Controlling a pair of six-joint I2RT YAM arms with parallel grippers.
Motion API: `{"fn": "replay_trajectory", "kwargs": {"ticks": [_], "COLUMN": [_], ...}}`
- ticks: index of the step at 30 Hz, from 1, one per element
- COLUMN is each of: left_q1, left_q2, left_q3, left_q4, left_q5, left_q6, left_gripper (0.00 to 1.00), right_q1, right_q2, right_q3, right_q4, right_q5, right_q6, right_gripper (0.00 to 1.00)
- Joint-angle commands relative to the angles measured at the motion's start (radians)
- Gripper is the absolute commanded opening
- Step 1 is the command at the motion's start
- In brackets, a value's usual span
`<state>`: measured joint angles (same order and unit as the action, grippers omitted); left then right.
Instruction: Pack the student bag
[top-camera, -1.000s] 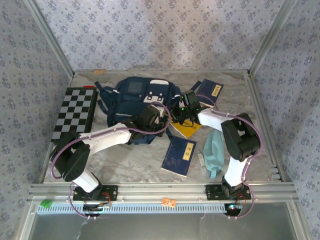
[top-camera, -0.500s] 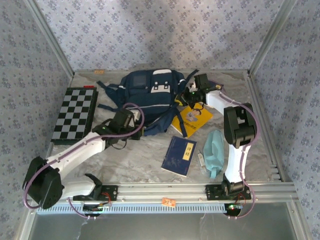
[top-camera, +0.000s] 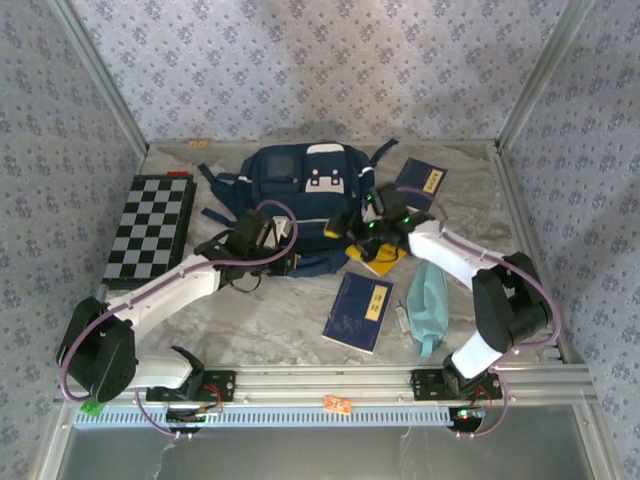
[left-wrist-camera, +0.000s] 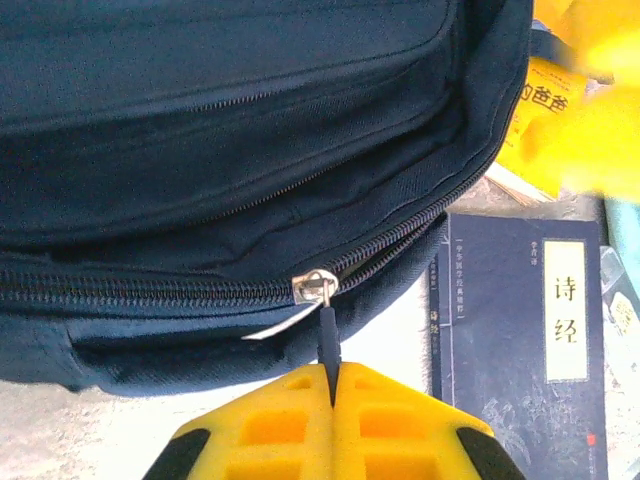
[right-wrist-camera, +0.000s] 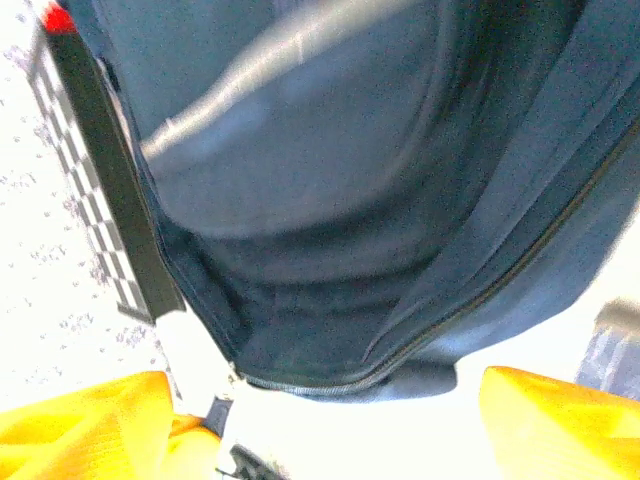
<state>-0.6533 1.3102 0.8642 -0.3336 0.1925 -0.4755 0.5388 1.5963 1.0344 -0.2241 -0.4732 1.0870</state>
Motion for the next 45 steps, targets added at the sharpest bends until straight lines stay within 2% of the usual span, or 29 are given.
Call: {"fn": "replay_trajectory", "kwargs": {"ticks": [1,4,6,8,10,12,14,17,19,24,30,37,40,43,45], "left_q1": [-0.013,-0.024,-0.032,-0.034,-0.033,-0.033,-0.033,-0.034,-0.03,0.008,0.138,0.309,0.336,0.34,0.379], "left_q2": [0.012,0.023,0.027,0.03,0.032,0.04,0.04,0.04,0.041,0.051,0.085,0.142,0.124,0.083,0.104], "left_q3": [0.042,0.053,0.05,0.049,0.049,0.054,0.05,0.042,0.038,0.019,-0.006,-0.009,-0.005,-0.031,-0.018], "left_q4": [0.008,-0.008,-0.011,-0.017,-0.033,-0.06,-0.09,-0.149,-0.183,-0.201,-0.196,-0.014,0.047,0.066,0.055], "left_q5": [0.015,0.007,0.0,-0.005,-0.035,-0.054,-0.087,-0.209,-0.294,-0.395,-0.518,-0.515,-0.419,-0.422,-0.422], "left_q6": [0.015,0.018,0.023,0.024,0.026,0.038,0.048,0.05,0.049,0.038,-0.039,-0.087,-0.047,-0.012,0.0], "left_gripper": [0.0,0.0,0.0,0.0,0.0,0.0,0.0,0.0,0.0,0.0,0.0,0.0,0.0,0.0,0.0], "right_q1": [0.07,0.105,0.108,0.101,0.099,0.101,0.101,0.101,0.096,0.07,0.019,0.003,0.001,-0.012,-0.026], "right_q2": [0.057,0.11,0.143,0.176,0.204,0.221,0.219,0.195,0.167,0.09,0.028,0.025,0.017,0.001,0.001], "right_q3": [-0.009,0.036,0.063,0.077,0.111,0.147,0.149,0.201,0.201,0.183,0.167,0.129,0.122,0.118,0.117], "right_q4": [0.134,0.13,0.081,0.091,0.068,0.029,0.016,-0.045,-0.079,-0.13,-0.154,-0.159,-0.178,-0.171,-0.157], "right_q5": [0.11,0.191,0.258,0.271,0.281,0.289,0.285,0.28,0.287,0.251,0.157,0.048,0.053,0.053,0.03], "right_q6": [0.23,0.277,0.288,0.293,0.267,0.229,0.197,0.131,0.09,0.002,-0.083,-0.158,-0.178,-0.188,-0.206], "right_gripper": [0.81,0.79,0.74,0.66,0.53,0.31,0.16,0.0,0.0,0.0,0.0,0.0,0.0,0.0,0.0]}}
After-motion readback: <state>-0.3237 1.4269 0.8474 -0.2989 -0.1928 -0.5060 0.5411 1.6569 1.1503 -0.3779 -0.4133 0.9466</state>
